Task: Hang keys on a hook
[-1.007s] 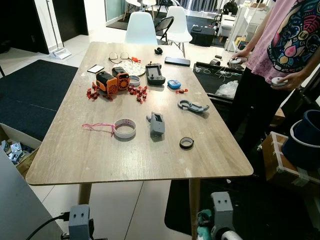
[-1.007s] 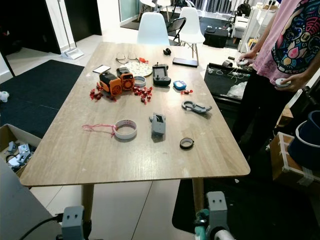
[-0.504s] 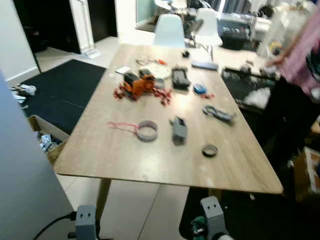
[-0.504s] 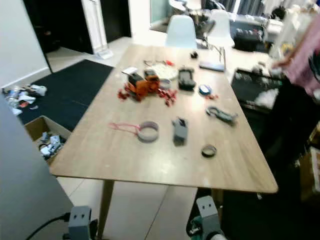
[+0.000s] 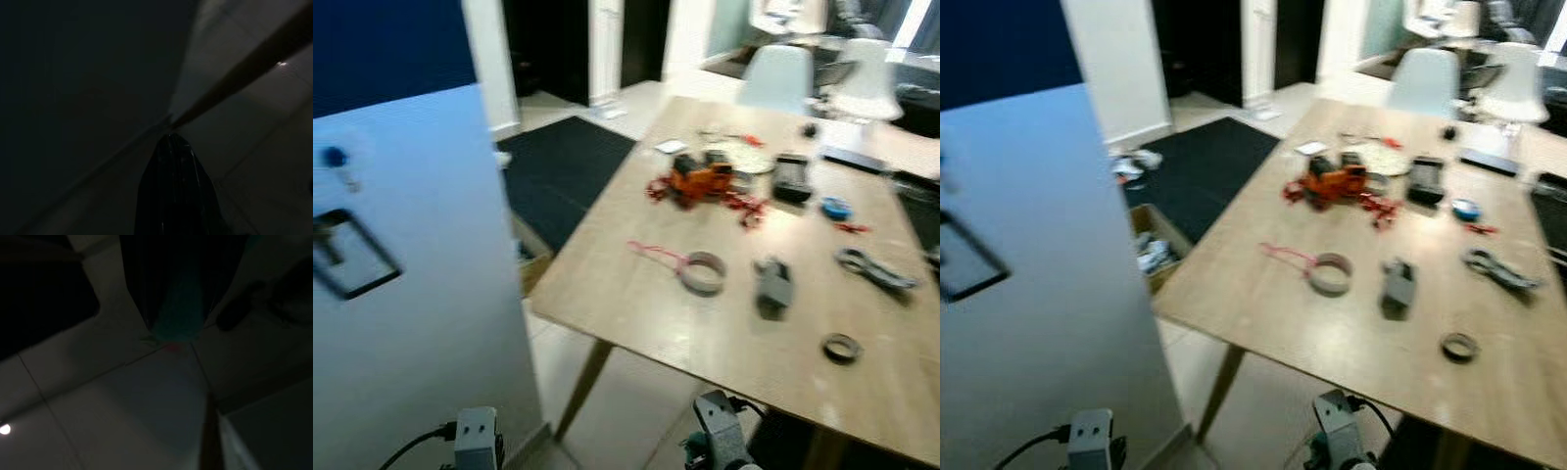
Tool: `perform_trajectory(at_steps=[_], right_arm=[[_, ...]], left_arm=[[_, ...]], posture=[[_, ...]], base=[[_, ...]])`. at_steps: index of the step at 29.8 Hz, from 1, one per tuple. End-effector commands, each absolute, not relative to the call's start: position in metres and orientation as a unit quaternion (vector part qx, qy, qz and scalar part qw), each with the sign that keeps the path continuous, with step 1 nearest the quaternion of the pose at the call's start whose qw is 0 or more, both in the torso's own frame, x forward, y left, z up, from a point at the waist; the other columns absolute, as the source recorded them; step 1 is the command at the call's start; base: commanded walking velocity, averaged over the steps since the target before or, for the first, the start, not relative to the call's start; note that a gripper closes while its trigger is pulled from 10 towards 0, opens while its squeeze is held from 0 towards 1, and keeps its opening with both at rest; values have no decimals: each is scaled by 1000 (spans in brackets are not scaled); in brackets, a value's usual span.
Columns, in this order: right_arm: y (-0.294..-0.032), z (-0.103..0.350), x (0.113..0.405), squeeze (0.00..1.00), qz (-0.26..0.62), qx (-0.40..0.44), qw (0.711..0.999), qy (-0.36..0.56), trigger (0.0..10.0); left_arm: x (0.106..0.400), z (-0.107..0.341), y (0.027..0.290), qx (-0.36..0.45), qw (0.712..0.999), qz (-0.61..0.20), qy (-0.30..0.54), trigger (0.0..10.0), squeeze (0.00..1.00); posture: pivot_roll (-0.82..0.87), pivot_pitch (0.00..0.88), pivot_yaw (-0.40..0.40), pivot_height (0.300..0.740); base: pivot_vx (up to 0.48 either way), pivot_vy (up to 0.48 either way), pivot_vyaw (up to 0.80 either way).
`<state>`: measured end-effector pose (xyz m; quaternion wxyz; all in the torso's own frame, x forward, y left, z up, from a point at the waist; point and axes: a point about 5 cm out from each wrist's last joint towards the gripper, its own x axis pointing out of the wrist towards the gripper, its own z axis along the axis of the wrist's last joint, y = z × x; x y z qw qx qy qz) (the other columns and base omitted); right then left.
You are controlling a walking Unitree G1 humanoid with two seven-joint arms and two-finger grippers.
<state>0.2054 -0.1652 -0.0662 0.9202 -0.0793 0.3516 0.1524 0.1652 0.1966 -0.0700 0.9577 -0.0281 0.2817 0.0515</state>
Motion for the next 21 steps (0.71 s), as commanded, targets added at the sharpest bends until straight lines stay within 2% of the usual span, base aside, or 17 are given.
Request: perform_trajectory(at_steps=[1,5,21], right_arm=[[-164,-68,203,0,154,-82,917,358,10000],[-163,-69,201,0,156,-83,916,360,10000],[-162,-70,201,0,158,-88,914,363,10000]], left_arm=[[166,-69,197,-19,959,53,279,10000,0],[164,-69,201,3,958,60,279,10000,0],[158,-73,207,7,948,95,303,10000,0]], posture=[[71,25,-76,740],[72,20,-74,740],[75,20,-75,740]], base=[[0,0,800],[0,0,800],[0,0,800]])
